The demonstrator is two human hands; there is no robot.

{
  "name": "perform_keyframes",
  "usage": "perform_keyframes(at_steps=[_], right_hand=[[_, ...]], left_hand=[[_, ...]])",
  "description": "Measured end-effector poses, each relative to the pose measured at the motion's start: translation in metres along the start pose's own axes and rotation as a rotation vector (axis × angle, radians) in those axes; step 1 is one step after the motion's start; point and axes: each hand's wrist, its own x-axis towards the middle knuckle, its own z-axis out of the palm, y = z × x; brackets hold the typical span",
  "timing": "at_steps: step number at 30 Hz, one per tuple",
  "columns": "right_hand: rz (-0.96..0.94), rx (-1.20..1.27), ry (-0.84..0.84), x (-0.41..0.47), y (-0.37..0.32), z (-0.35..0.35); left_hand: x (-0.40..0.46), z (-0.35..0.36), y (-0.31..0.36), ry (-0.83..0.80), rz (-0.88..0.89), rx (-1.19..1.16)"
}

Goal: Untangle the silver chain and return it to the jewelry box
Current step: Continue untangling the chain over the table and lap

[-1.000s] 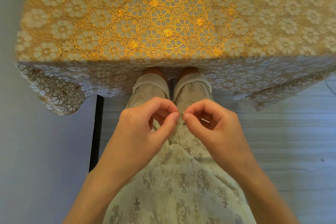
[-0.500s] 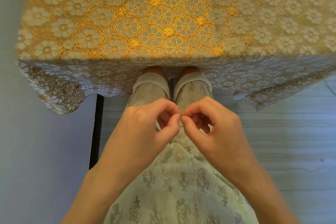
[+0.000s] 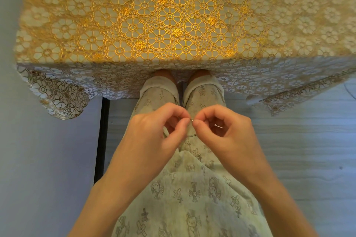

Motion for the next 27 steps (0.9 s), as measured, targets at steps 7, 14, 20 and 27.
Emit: perform_keyframes(at_steps=[7,14,20,27], right_hand=[[-0.023,-0.068,-0.005,0.0000,0.0018,0.0000],[-0.106,-0.165,0.021,-0.0001,0.0018,0.0003],[-0.138,-0.203,0.019,-0.0001,0.0022,0.0018],[-0.068,-0.126,0.001,0.0003,0.0027,0.0011]], left_hand=[[0.0003,-0.0027,0.0010,-0.022,0.042,0.073],[0.0006,-0.0033,0.0011,-0.025,0.027,0.083],[-0.0002,0.0007,0.0011,-0.003,-0.024,0.074],[0.0004,0.0010,-0.0010,0.008,-0.074,-0.011]])
